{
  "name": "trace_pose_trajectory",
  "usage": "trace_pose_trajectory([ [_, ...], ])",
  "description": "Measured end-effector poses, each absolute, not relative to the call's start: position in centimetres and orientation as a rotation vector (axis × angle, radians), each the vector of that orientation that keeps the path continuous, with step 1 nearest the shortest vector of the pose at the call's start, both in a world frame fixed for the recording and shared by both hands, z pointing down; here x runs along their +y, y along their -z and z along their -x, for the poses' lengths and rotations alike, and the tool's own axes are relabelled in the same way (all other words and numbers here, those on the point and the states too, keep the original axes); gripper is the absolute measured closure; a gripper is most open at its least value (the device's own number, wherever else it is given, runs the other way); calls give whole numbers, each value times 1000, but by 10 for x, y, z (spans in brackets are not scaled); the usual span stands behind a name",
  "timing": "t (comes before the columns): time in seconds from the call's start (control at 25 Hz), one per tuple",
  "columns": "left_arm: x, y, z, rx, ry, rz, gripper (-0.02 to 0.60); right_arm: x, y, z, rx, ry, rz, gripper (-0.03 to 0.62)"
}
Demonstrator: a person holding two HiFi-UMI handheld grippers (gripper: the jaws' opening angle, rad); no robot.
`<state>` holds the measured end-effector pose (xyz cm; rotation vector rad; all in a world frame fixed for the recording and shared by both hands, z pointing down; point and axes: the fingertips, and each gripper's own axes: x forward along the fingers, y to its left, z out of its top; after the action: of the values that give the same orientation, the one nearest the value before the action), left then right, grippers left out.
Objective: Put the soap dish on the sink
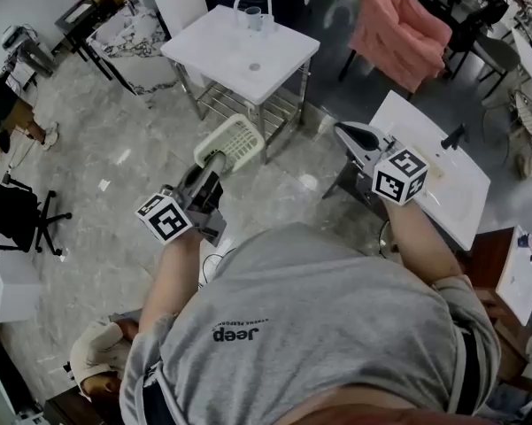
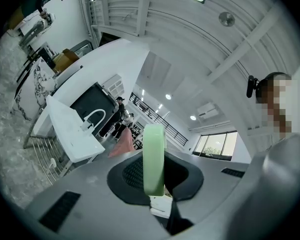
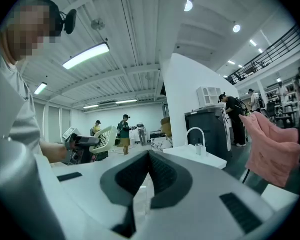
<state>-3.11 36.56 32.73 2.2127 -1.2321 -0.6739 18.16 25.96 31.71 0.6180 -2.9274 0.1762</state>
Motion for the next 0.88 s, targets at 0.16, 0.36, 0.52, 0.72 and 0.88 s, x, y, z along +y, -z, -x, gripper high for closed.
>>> trace_pose_trajectory([
  [0.16, 355, -332, 7, -1234, 677, -2204, 541, 251, -319, -204, -2935, -177, -596, 540],
  [0.36, 340, -333, 1, -1247, 661, -2192, 541, 235, -325, -212, -2940, -205, -585, 540],
  [0.52, 319, -337, 14, -1240, 670, -2180, 541, 219, -327, -202, -2935, -224, -592, 540],
  [0.72, 280, -354, 33, -1186, 677, -2185, 541, 193, -339, -183, -2924, -214, -607, 540],
  [0.88, 228, -362, 68, -1130, 679, -2204, 541, 155, -344, -151, -2916, -200, -643, 540],
])
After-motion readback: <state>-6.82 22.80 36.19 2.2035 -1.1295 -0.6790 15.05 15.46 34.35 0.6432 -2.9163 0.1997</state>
